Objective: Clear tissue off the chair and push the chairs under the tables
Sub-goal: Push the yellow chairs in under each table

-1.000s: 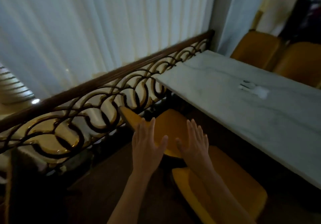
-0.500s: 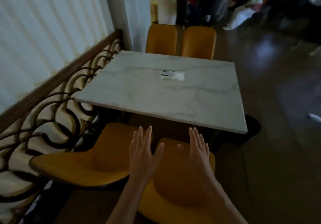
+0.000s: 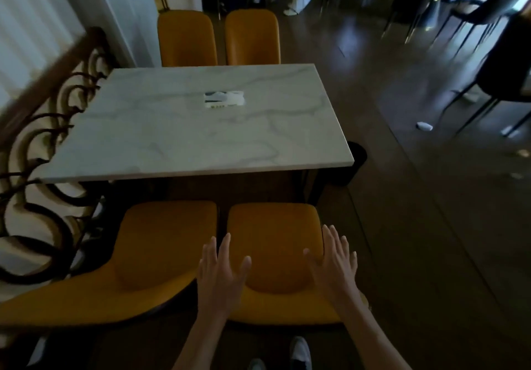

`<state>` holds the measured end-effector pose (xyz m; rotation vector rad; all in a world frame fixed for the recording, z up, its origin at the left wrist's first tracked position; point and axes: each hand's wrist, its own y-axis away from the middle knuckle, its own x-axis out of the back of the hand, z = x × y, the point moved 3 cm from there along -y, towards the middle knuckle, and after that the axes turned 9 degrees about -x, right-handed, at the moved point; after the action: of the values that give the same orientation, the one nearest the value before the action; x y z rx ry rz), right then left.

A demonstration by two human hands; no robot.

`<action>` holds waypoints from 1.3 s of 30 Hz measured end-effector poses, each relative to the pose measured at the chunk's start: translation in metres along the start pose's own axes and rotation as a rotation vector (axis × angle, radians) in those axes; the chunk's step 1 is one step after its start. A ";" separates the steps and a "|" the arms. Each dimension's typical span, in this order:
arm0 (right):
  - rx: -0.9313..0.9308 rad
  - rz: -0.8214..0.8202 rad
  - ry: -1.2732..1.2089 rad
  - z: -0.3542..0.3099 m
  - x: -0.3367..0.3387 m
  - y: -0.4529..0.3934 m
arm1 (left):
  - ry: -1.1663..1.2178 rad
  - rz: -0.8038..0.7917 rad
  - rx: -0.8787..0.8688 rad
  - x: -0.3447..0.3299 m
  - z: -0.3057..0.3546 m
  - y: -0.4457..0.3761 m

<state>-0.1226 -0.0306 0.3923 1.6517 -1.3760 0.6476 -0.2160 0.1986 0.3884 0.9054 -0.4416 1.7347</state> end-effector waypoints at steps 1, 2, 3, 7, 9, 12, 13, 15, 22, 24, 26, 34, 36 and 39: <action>-0.039 -0.003 0.019 0.008 -0.003 0.006 | -0.024 -0.022 0.036 -0.005 -0.006 0.005; -0.081 0.008 0.038 0.017 -0.005 0.012 | -0.066 -0.024 0.067 -0.010 -0.013 0.011; -0.125 0.033 0.056 0.026 -0.006 0.019 | -0.107 -0.011 0.102 -0.015 -0.019 0.016; -0.403 0.082 -0.080 0.063 -0.009 0.043 | 0.073 0.045 0.396 -0.030 -0.033 0.031; -0.555 0.053 -0.335 0.078 -0.014 0.052 | 0.313 0.114 0.552 -0.034 -0.039 0.033; -0.769 0.020 -0.789 0.089 -0.025 0.060 | 0.598 0.172 0.667 -0.039 -0.047 0.040; -0.842 0.024 -0.897 0.091 -0.029 0.062 | 0.683 0.182 0.732 -0.040 -0.050 0.044; -0.973 0.022 -1.081 0.091 -0.036 0.064 | 0.827 0.204 0.898 -0.043 -0.053 0.050; -1.075 -0.127 -1.417 0.081 -0.042 0.071 | 1.367 0.180 1.101 -0.061 -0.017 0.072; -1.079 -0.128 -1.439 0.079 -0.042 0.071 | 1.407 0.163 1.052 -0.062 -0.011 0.074; -1.085 -0.128 -1.454 0.079 -0.043 0.072 | 1.434 0.158 1.036 -0.063 -0.011 0.074; -1.054 -0.097 -1.485 0.080 -0.036 0.062 | 1.454 0.190 0.978 -0.066 -0.008 0.067; -1.050 -0.089 -1.494 0.081 -0.038 0.061 | 1.453 0.216 0.970 -0.067 -0.008 0.065; -1.044 -0.077 -1.501 0.079 -0.038 0.058 | 1.446 0.243 0.950 -0.067 -0.008 0.061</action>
<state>-0.1981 -0.0805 0.3391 1.0986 -1.9811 -1.4897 -0.2661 0.1389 0.3411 -0.0384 1.3374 2.3271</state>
